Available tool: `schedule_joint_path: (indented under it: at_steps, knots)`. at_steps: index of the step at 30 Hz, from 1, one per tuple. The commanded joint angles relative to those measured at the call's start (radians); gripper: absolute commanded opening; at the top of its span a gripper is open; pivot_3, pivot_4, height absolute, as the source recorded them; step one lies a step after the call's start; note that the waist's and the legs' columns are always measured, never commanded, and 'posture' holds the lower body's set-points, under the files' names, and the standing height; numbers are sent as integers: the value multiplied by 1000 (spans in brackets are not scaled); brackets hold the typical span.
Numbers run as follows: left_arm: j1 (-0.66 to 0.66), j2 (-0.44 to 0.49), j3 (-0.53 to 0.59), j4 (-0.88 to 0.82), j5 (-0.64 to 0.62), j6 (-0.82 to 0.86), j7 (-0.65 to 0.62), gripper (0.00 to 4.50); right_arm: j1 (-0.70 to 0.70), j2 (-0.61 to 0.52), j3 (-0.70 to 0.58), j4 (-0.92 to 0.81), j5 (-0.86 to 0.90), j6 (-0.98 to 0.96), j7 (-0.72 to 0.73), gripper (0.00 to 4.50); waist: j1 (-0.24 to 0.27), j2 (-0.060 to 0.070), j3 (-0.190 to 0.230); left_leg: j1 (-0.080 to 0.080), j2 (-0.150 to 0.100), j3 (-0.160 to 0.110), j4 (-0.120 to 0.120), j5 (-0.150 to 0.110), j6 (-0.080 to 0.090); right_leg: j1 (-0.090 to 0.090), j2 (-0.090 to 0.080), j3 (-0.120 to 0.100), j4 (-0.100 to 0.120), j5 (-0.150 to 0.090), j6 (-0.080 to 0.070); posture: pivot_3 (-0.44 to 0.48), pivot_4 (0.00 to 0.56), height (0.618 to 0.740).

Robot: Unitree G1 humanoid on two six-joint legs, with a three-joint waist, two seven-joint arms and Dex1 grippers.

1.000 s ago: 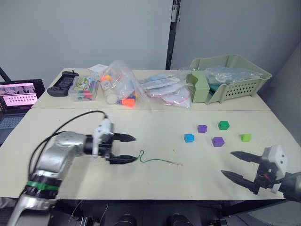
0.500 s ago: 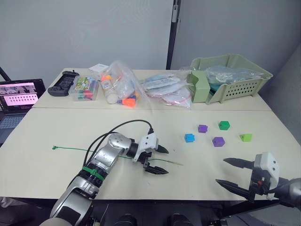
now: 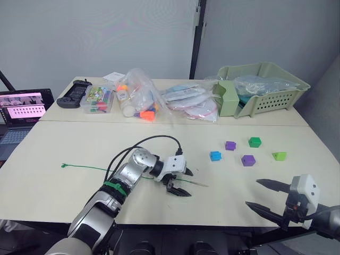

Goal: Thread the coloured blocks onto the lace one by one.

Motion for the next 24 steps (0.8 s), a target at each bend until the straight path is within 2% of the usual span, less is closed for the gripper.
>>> schedule_joint_path:
  at_steps: [1, 9, 18, 24]
  knots:
    - [2, -4, -31, 38, 52, 5, 6, 2743, 2, 5, -22, -35, 1, -21, -9, 4500, 0, 0, 0, 0, 0, 0, 0, 0, 0, 0, 0, 0, 0, 0, 0, 0, 150, 740]
    - [-10, -54, -34, 110, 84, -10, 52, 56, 9, 16, -22, -41, 3, -24, -22, 4500, 4, 0, 0, 6, -2, -4, 0, 0, 0, 10, 0, -1, -2, -3, 5, 0, 150, 740]
    - [-8, -54, -20, 117, 88, -30, 60, 22, 19, 29, -18, -38, -7, -35, -28, 4500, 13, 0, 0, 8, -3, -4, 0, 0, 0, 12, -1, -1, -3, -3, 5, 0, 150, 740]
    - [10, 49, 34, -42, 30, 26, -10, 22, 31, 84, -24, -46, -4, -23, -98, 4500, 0, 0, 0, 7, -2, -5, 0, 0, 0, 11, -1, -1, -2, -3, 5, 0, 150, 740]
